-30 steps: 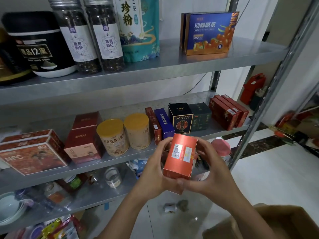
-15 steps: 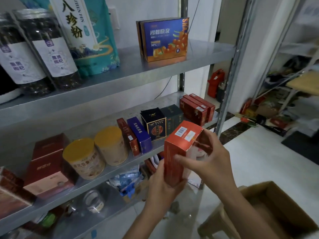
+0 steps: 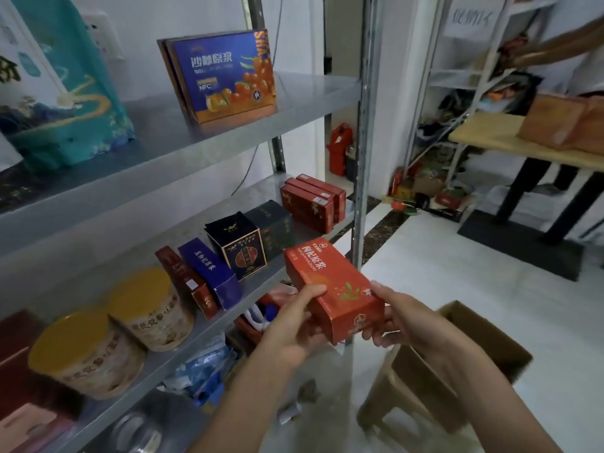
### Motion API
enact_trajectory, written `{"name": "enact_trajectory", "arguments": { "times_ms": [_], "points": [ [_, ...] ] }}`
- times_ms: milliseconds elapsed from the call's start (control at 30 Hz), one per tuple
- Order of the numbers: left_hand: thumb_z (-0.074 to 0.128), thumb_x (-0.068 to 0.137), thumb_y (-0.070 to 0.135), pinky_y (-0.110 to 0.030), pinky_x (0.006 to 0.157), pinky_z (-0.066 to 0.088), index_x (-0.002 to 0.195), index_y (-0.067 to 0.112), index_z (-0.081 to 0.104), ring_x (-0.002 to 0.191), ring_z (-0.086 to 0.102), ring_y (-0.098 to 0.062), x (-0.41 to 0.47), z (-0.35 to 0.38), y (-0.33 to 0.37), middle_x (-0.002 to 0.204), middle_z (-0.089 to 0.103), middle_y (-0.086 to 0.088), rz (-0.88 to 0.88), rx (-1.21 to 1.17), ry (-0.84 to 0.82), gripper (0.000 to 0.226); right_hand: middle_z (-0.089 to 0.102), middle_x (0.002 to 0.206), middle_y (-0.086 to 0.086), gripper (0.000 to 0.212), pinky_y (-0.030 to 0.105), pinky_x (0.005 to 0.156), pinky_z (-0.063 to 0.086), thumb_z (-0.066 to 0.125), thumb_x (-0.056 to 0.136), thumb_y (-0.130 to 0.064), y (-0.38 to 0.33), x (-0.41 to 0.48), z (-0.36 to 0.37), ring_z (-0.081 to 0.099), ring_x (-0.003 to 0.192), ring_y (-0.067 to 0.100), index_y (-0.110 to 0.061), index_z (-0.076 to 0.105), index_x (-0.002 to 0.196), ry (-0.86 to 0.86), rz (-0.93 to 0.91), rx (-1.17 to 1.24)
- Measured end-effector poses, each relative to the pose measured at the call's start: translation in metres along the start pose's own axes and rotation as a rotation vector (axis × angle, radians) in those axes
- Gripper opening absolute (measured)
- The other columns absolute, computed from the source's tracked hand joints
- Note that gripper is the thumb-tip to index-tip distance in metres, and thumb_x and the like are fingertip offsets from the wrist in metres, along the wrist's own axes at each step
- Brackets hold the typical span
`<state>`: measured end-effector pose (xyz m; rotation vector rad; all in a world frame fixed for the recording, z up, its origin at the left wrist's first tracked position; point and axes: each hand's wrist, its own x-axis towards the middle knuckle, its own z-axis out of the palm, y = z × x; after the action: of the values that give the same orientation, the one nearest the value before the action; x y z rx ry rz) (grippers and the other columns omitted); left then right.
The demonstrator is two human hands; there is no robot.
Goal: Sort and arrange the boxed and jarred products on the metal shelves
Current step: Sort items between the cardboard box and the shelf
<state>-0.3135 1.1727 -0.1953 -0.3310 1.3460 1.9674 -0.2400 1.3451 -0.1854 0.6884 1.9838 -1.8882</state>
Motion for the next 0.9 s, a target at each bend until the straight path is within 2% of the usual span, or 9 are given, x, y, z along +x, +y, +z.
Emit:
{"name": "enact_trajectory", "arguments": {
  "times_ms": [133,233,300,400,500,600,700,800,900],
  "points": [
    [0.083,0.055,0.035,-0.033,0.060,0.058,0.116,0.008,0.060,0.081,0.074,-0.024,0.010,0.011,-0.004,0.094,0.075,-0.013,-0.092,0.105,-0.101,0.070,0.074,0.081,0.014,0.046,0.023,0.051,0.049,0.049,0.094,-0.055,0.015,-0.003,-0.002,0.064,0.056,0.018,-0.019,0.057,0.121,0.174,-0.051,0.136],
    [0.074,0.077,0.038,-0.031,0.056,0.057,0.118,0.013,0.059,0.075,0.074,-0.024,0.016,0.023,-0.012,0.091,0.076,-0.013,-0.094,0.203,-0.146,0.050,0.075,0.077,0.008,0.029,0.021,0.043,0.046,0.055,0.096,-0.040,0.030,-0.004,-0.003,0.064,0.054,0.021,-0.025,0.056,0.121,0.346,-0.102,0.258],
    [0.067,0.086,0.039,-0.036,0.060,0.058,0.123,0.021,0.056,0.088,0.072,-0.029,0.018,0.030,-0.019,0.104,0.072,-0.016,-0.075,0.279,-0.180,0.042,0.074,0.070,0.007,0.024,0.018,0.036,0.041,0.057,0.096,-0.036,0.040,-0.005,-0.003,0.059,0.044,0.016,-0.026,0.057,0.117,0.446,-0.113,0.345],
    [0.072,0.078,0.041,-0.043,0.080,0.058,0.139,0.037,0.043,0.108,0.066,-0.031,0.020,0.035,-0.033,0.127,0.062,-0.012,-0.020,0.420,-0.340,0.068,0.070,0.060,0.011,0.022,0.016,0.031,0.035,0.055,0.097,-0.036,0.055,-0.006,-0.007,0.052,0.035,0.010,-0.022,0.058,0.114,0.549,-0.066,0.456],
    [0.075,0.071,0.053,-0.050,0.110,0.038,0.149,0.051,0.013,0.141,0.028,-0.023,0.027,0.043,-0.050,0.158,0.008,0.007,0.289,1.018,-0.436,0.100,0.065,0.054,0.013,0.036,0.015,0.031,0.033,0.052,0.096,-0.044,0.067,-0.013,-0.022,0.046,0.031,0.010,-0.011,0.062,0.104,0.574,0.070,0.572],
    [0.080,0.075,0.039,-0.043,0.120,0.016,0.142,0.061,0.009,0.144,-0.016,0.000,0.034,0.057,-0.062,0.145,-0.025,0.040,0.676,1.341,-0.484,0.100,0.060,0.052,0.013,0.049,0.015,0.031,0.033,0.052,0.093,-0.052,0.079,-0.025,-0.043,0.044,0.030,0.011,-0.003,0.061,0.091,0.550,0.147,0.712],
    [0.080,0.078,0.030,-0.044,0.122,0.013,0.137,0.036,0.042,0.136,0.005,0.020,0.045,0.071,-0.064,0.143,0.021,0.035,0.884,1.310,-0.600,0.071,0.056,0.049,0.010,0.057,0.014,0.030,0.029,0.050,0.091,-0.060,0.090,-0.038,-0.060,0.040,0.028,0.010,-0.006,0.062,0.078,0.489,0.180,0.771],
    [0.081,0.076,0.035,-0.044,0.111,0.038,0.130,0.021,0.055,0.116,0.050,0.002,0.055,0.085,-0.065,0.123,0.056,0.019,0.821,1.243,-0.610,0.062,0.045,0.039,0.002,0.075,0.019,0.039,0.027,0.038,0.093,-0.067,0.100,-0.049,-0.072,0.035,0.029,0.009,-0.012,0.062,0.049,0.433,0.127,0.748],
    [0.079,0.078,0.037,-0.035,0.094,0.053,0.129,0.024,0.059,0.109,0.062,-0.007,0.067,0.098,-0.070,0.117,0.068,0.010,0.648,1.130,-0.557,0.056,0.051,0.050,0.003,0.062,0.024,0.052,0.032,0.043,0.086,-0.067,0.111,-0.055,-0.079,0.042,0.041,0.010,-0.011,0.069,0.080,0.492,0.005,0.645]
  ]
}}
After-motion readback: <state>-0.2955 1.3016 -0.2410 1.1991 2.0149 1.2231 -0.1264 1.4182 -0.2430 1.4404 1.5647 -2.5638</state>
